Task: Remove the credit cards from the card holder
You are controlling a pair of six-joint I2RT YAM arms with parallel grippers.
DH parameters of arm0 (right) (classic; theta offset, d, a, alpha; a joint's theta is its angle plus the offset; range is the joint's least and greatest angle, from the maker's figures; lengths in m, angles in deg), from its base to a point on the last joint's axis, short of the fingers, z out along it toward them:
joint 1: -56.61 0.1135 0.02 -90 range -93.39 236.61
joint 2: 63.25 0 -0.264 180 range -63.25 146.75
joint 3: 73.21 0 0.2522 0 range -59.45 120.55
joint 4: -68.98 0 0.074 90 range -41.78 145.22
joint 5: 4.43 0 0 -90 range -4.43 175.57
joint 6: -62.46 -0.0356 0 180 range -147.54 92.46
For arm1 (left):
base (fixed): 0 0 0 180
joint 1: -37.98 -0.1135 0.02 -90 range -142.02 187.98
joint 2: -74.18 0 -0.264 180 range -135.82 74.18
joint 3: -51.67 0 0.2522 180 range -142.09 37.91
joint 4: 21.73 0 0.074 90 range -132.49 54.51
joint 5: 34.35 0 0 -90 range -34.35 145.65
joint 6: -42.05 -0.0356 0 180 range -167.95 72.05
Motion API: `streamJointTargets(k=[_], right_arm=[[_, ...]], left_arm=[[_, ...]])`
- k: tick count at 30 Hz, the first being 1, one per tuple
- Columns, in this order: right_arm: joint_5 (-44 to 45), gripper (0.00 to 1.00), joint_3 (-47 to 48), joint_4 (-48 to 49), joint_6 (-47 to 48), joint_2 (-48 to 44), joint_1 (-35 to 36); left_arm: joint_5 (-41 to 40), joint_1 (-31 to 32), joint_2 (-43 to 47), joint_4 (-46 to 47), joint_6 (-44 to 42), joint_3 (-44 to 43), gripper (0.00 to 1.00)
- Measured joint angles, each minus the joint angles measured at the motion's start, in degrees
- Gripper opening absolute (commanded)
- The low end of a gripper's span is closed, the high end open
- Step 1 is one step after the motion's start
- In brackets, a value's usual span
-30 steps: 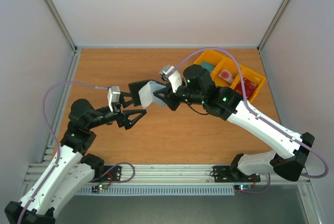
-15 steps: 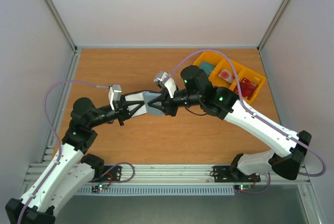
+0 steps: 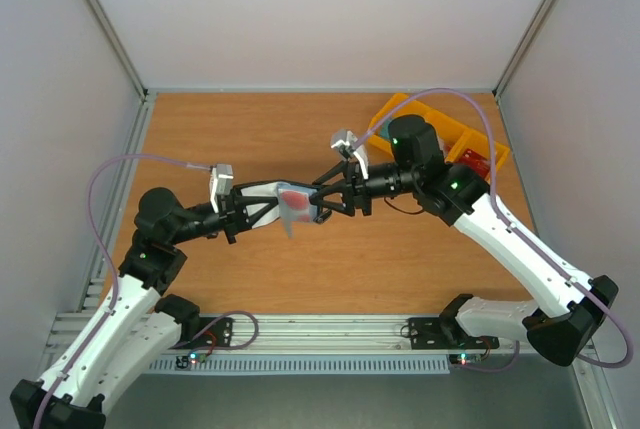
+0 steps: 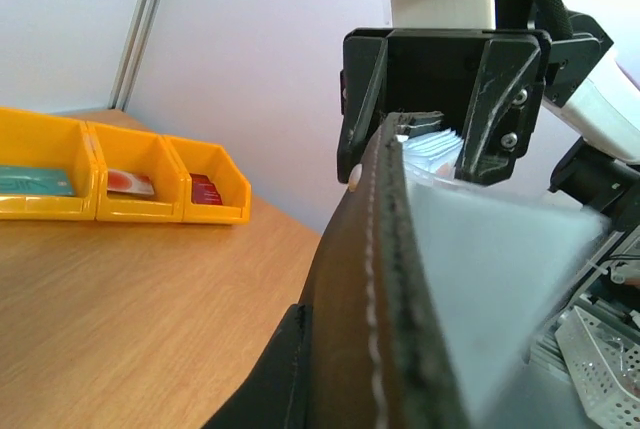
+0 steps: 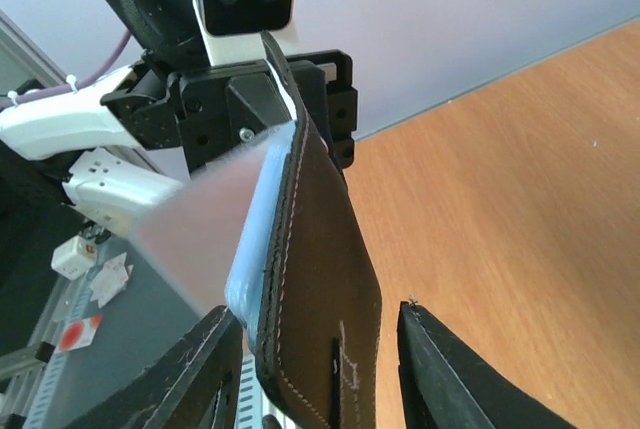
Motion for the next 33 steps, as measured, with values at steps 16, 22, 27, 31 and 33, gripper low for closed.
streamJointTargets(k=[16, 22, 27, 31, 33], right_arm=[[6.7, 0.5, -4.0, 5.6, -2.3, 1.3, 4.7], [10.4, 0.05, -3.5, 7.1, -2.6, 4.5, 8.6], [13.6, 0.01, -1.9, 5.2, -4.2, 4.6, 8.7], [25.0, 0.01, 3.5, -1.7, -4.7, 4.9, 8.8], [34.0, 0.01, 8.2, -7.1, -5.6, 5.7, 8.8]], left_arm=[[0.0, 0.0, -0.1, 0.0, 0.6, 0.0, 0.0], [-0.7, -0.2, -0.2, -0.3, 0.7, 0.0, 0.02], [-1.7, -0.3, 0.0, -0.2, 0.4, 0.1, 0.96], [-3.0, -0.3, 0.3, -0.3, -0.3, 0.2, 0.99], [-4.2, -0.3, 0.3, -0.3, -1.4, 0.2, 0.99]])
